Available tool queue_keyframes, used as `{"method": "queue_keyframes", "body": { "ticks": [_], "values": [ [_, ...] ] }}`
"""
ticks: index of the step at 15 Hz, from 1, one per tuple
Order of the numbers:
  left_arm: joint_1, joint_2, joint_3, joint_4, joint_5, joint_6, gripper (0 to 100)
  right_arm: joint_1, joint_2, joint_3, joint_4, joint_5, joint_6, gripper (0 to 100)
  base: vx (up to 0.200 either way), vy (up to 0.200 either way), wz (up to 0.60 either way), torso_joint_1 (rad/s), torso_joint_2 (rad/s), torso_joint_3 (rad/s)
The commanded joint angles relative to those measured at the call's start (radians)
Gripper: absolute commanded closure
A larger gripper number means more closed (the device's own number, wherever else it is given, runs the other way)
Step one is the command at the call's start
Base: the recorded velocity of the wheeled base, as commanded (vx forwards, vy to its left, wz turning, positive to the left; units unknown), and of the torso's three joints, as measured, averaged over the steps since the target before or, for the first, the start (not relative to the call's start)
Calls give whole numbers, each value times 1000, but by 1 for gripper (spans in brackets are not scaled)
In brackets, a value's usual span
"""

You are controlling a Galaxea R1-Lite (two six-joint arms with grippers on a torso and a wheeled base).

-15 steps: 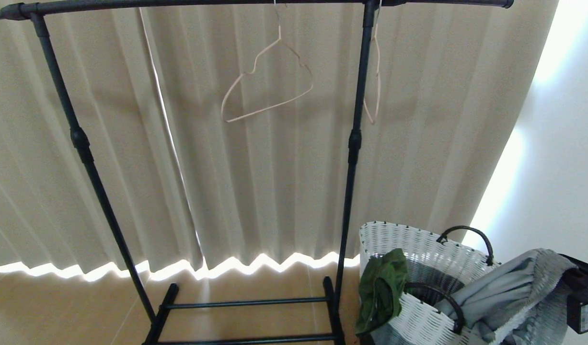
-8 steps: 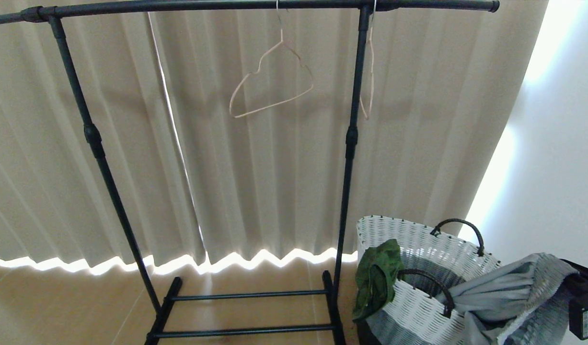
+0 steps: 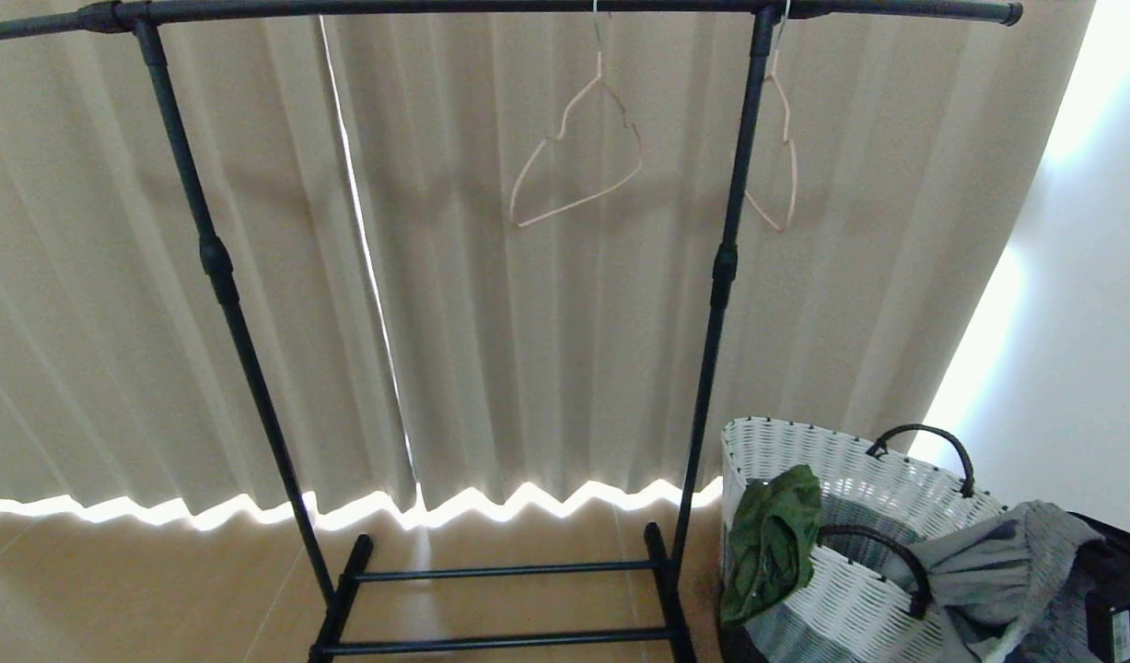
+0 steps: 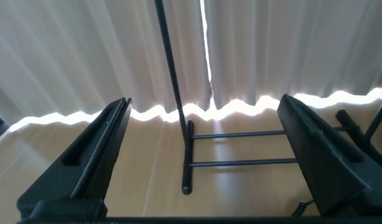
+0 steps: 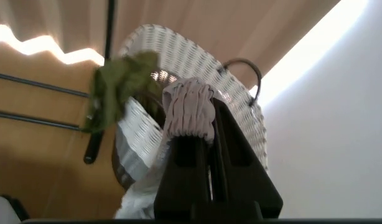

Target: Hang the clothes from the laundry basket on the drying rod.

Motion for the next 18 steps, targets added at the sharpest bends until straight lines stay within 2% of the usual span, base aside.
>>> {"method": "queue_keyframes", "body": {
  "ticks": [1,4,5,7,9,12,14,15,16,18],
  "values": [
    [1,0,0,0,0,2,0,0,2,4,-1,-1,0,100,0,0,0,0,0,0],
    [1,1,0,0,0,7,0,0,5,-2,-1,1,0,100,0,0,0,0,0,0],
    [1,3,2,3,-4,39,0,0,8,1,-1,7,0,100,0,0,0,0,0,0],
    [2,1,2,3,-6,77,0,2,9,16,2,56,1,100,0,0,0,0,0,0],
    [1,3,3,1,-6,96,0,9,12,19,9,71,1,100,0,0,0,0,0,0],
    [2,1,3,0,-17,108,0,23,14,21,76,134,18,100,0,0,0,0,0,0],
    [2,0,5,-66,-27,109,0,26,20,-5,84,153,24,100,0,0,0,0,0,0],
    [1,1,3,-132,-103,113,0,43,40,-50,87,156,24,100,0,0,0,0,0,0],
    [1,1,-17,-177,-257,125,0,95,69,-120,88,151,23,100,0,0,0,0,0,0],
    [4,9,-89,-169,-414,157,0,163,83,-255,171,147,24,100,0,0,0,0,0,0]
  ]
}}
